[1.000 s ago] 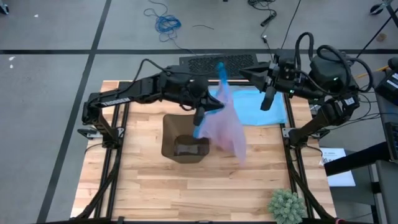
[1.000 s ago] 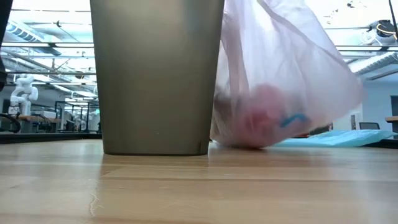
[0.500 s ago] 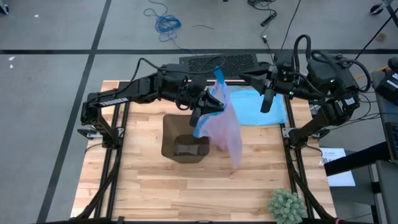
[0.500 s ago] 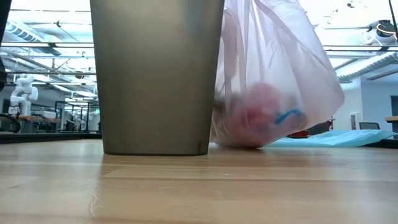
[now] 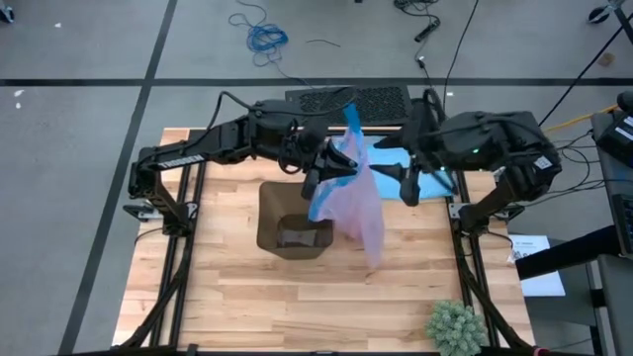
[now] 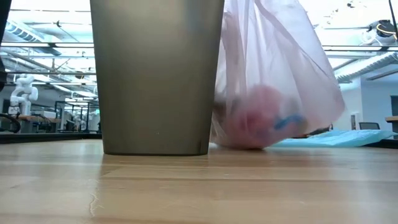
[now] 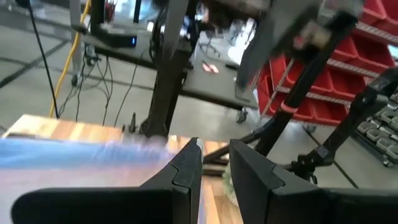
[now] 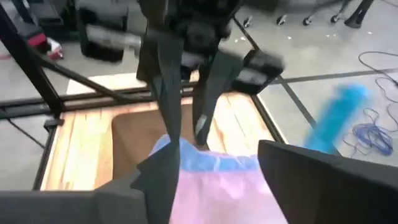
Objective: Place trash/remove bag and relplace
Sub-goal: Close the trash bag
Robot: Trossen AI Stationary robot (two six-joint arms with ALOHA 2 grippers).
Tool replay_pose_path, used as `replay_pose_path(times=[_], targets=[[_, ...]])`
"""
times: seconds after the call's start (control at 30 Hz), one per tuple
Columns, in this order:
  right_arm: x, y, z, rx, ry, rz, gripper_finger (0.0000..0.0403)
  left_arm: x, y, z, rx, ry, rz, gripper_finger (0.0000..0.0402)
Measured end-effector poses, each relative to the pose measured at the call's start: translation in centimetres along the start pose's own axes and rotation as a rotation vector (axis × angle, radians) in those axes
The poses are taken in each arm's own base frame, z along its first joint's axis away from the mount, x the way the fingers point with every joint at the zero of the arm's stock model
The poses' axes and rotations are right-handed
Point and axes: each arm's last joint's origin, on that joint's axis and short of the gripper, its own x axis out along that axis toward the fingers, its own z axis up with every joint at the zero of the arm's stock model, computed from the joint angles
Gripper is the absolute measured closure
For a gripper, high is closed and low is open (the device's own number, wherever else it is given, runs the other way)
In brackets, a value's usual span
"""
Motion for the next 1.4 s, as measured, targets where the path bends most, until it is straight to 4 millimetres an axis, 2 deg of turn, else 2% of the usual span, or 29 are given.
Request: replay_pose_path(times=[0.17, 0.4, 0.6, 0.77, 0.83, 0.93, 1.03, 1.1, 1.2, 1.3, 1.37, 1.4], targets=[[0.6, 0.1, -0.8, -0.084, 0.093, -0.011, 0.0173, 0.0, -0.1, 0.6, 0.019, -0.054, -0.016, 0.0322], [0.3, -0.6, -2.0, -0.234, 0.232, 0.107, 0.0189, -0.5, -0.6, 1.1, -0.033, -0.096, -0.034, 0.0323], [-0.4, -1.0, -2.0, -0.378, 0.209, 0.225, 0.0195, -1.4, -3.0, 1.2, -0.238, -0.062, -0.137, 0.0323], [1.1, -1.1, -1.5, -0.42, 0.177, 0.333, 0.0195, -0.6, -5.7, 0.0, -0.427, 0.051, -0.212, 0.0326], [2.2, -1.3, -1.3, -0.416, 0.181, 0.345, 0.0195, -0.5, -6.3, -1.0, -0.545, 0.13, -0.149, 0.034], [4.2, -1.8, -1.4, -0.401, 0.246, 0.321, 0.0195, -0.5, -6.5, -3.0, -0.704, 0.262, 0.035, 0.038], [6.3, -2.3, -1.8, -0.389, 0.325, 0.3, 0.0195, -1.2, -6.8, -4.6, -0.752, 0.336, 0.237, 0.0396], [7.4, -2.6, -2.0, -0.378, 0.364, 0.289, 0.0201, -2.2, -7.0, -4.9, -0.751, 0.34, 0.337, 0.0399], [8.1, -2.9, -2.4, -0.358, 0.421, 0.297, 0.0236, -4.1, -7.6, -4.6, -0.775, 0.314, 0.409, 0.04], [8.0, -3.0, -2.4, -0.315, 0.416, 0.35, 0.0309, -5.6, -8.3, -3.9, -0.831, 0.23, 0.451, 0.04], [7.2, -2.9, -2.3, -0.295, 0.393, 0.423, 0.037, -6.7, -8.6, -3.7, -0.911, 0.181, 0.49, 0.04], [6.7, -2.9, -2.2, -0.279, 0.381, 0.45, 0.0386, -7.2, -8.7, -3.8, -0.96, 0.173, 0.526, 0.0401]])
